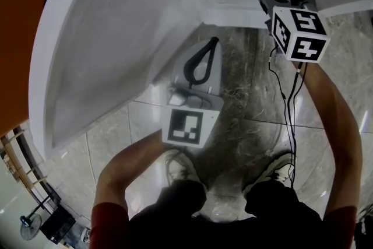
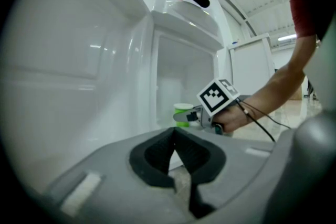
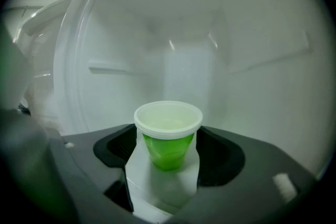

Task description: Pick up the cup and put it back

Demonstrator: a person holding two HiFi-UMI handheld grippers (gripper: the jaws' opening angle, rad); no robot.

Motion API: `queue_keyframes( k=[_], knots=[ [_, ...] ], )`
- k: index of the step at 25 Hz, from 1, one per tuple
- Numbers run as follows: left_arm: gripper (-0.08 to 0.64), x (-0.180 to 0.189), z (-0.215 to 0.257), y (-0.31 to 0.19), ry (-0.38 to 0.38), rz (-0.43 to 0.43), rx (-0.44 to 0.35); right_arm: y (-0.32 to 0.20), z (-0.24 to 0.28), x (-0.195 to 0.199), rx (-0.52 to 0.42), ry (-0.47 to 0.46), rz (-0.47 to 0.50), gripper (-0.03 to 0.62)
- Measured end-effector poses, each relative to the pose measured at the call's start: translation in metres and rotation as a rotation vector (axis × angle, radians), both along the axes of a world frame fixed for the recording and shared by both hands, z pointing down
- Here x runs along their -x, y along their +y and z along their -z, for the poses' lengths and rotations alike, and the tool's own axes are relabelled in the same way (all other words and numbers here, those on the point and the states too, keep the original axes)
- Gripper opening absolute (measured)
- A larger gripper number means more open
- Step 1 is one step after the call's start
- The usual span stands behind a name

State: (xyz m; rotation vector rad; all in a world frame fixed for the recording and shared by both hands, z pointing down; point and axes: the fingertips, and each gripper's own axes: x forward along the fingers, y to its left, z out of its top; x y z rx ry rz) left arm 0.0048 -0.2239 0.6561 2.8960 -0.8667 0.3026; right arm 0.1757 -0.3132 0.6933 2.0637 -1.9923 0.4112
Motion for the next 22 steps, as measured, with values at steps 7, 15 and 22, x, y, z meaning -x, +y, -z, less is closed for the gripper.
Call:
queue_keyframes(
  k=[7,15,22],
  knots=[
    [0.002,0.001,-0.001,0.0,-0.005,0.0,-0.001,0.0,0.004,0.0,-0.017,0.024,-0.008,0.311],
    [0.002,0.003,0.001,0.002,-0.007,0.003,-0.004,0.005,0.006,0.003,-0.019,0.025,0.006,0.307],
    [0.002,0.005,0.01,0.004,-0.004,0.007,-0.02,0.012,0.013,0.011,-0.025,0.04,0.036,0.305]
  ],
)
